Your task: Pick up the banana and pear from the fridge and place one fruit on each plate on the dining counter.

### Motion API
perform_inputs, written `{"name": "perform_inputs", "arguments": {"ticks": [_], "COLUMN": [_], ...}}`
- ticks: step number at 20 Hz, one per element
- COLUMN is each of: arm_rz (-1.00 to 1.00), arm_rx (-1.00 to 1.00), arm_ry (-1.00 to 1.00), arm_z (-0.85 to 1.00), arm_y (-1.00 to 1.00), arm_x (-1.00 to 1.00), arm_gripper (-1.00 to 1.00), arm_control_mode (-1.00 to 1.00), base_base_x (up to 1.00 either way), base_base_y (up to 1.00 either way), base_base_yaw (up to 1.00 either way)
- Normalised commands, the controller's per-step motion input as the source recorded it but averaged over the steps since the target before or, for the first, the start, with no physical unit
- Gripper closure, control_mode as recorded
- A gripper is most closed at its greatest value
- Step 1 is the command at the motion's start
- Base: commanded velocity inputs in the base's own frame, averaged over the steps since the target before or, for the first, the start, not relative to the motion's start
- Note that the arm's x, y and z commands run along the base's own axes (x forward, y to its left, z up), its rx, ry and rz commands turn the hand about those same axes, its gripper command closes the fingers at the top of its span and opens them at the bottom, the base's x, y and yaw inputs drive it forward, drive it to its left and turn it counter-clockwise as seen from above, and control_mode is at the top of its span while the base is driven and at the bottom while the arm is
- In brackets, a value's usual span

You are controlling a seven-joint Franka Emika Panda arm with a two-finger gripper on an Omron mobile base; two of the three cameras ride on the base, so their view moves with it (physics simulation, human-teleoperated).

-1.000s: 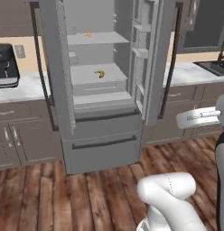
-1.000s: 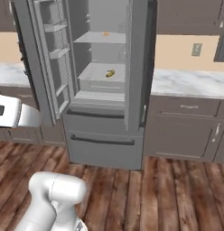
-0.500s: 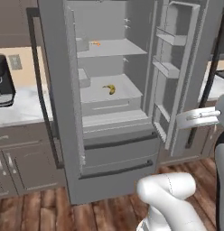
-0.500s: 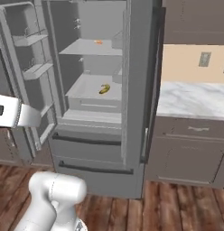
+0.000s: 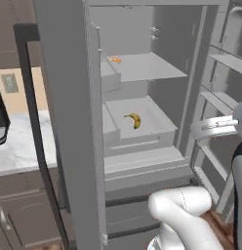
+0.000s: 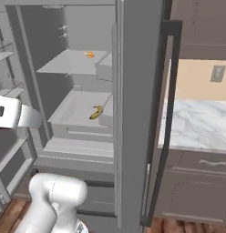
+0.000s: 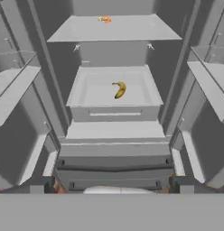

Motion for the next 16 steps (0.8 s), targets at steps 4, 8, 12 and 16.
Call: {"name": "perform_inputs", "arguments": {"ticks": [4, 8, 12, 16], "arm_rz": [0.00, 0.00, 0.00, 0.00], "arm_rx": [0.00, 0.00, 0.00, 0.00], "arm_ry": [0.00, 0.00, 0.00, 0.00], "arm_z": [0.00, 0.00, 0.00, 0.00], "arm_y": [0.00, 0.00, 0.00, 0.00], "arm_x": [0.00, 0.00, 0.00, 0.00], "arm_gripper": [-1.00, -1.00, -1.00, -1.00], "arm_control_mode": [1.00, 1.00, 1.00, 1.00], "base_base_x": [1.00, 1.00, 1.00, 1.00], "base_base_y": [0.02, 0.00, -0.05, -0.02], "base_base_yaw": [0.00, 0.00, 0.00, -0.01]}}
